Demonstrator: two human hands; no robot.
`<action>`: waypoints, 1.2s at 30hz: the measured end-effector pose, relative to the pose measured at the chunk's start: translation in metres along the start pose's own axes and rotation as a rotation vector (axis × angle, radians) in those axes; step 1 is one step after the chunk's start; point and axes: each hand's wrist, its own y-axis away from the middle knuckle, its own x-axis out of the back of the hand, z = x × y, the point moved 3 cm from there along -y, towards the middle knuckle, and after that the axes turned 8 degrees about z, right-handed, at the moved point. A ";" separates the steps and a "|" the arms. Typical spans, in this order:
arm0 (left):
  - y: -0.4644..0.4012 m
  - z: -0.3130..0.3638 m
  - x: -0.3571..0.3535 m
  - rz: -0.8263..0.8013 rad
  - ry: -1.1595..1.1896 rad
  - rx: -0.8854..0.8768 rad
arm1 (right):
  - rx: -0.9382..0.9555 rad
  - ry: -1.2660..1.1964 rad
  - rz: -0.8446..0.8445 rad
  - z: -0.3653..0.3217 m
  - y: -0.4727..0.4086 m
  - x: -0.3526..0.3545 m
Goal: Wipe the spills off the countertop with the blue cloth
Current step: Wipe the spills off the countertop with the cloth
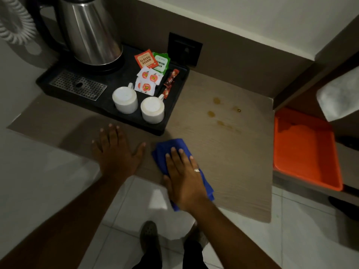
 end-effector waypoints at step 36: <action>-0.002 0.007 0.005 -0.032 0.010 0.023 | -0.838 -0.042 0.153 0.140 -0.008 0.031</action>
